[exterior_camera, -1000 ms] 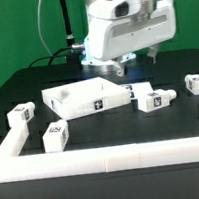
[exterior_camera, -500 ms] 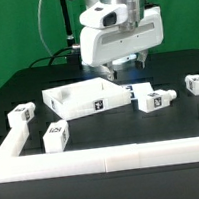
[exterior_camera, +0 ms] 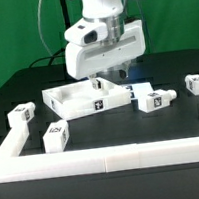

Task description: Assemble one leg

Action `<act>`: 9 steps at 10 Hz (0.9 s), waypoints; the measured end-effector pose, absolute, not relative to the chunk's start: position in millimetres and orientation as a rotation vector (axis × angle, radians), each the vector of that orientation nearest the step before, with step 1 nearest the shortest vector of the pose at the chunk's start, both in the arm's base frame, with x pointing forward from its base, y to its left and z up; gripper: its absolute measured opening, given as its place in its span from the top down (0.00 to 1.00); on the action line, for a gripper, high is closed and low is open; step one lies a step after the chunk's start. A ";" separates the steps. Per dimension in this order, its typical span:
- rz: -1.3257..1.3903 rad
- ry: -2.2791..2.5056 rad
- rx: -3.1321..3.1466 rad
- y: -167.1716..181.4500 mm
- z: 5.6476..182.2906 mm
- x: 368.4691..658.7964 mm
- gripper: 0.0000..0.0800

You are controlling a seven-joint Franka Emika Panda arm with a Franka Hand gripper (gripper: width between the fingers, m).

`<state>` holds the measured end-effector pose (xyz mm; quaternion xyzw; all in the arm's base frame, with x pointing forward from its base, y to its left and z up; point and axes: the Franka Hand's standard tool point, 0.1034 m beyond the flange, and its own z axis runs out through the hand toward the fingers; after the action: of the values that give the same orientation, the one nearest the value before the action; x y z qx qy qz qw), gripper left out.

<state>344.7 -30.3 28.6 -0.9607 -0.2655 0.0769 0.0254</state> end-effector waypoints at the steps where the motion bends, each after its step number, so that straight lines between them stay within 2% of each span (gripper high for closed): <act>1: 0.236 -0.814 -2.973 -32.3 25.6 346.3 0.19; 2: 0.238 -0.816 -2.971 -30.9 18.3 343.5 0.19; 3: 0.246 -0.821 -2.967 -29.2 12.8 340.7 0.33; 4: 0.248 -0.824 -2.965 -28.4 11.6 340.2 0.33; 5: 0.243 -0.828 -2.966 -27.3 9.7 340.3 0.56; 6: 0.241 -0.832 -2.964 -26.3 8.0 339.9 0.73; 7: 0.242 -0.832 -2.964 -26.3 7.9 339.7 0.73; 8: 0.234 -0.834 -2.966 -26.7 8.4 341.3 0.92; 9: 0.232 -0.841 -2.965 -25.4 8.8 342.2 0.92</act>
Offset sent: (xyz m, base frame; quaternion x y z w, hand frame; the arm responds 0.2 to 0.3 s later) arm 0.0008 0.0043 -0.0084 -0.0118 0.0095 -0.0040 0.9999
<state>342.2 -25.4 8.8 -0.9591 -0.2719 0.0751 0.0254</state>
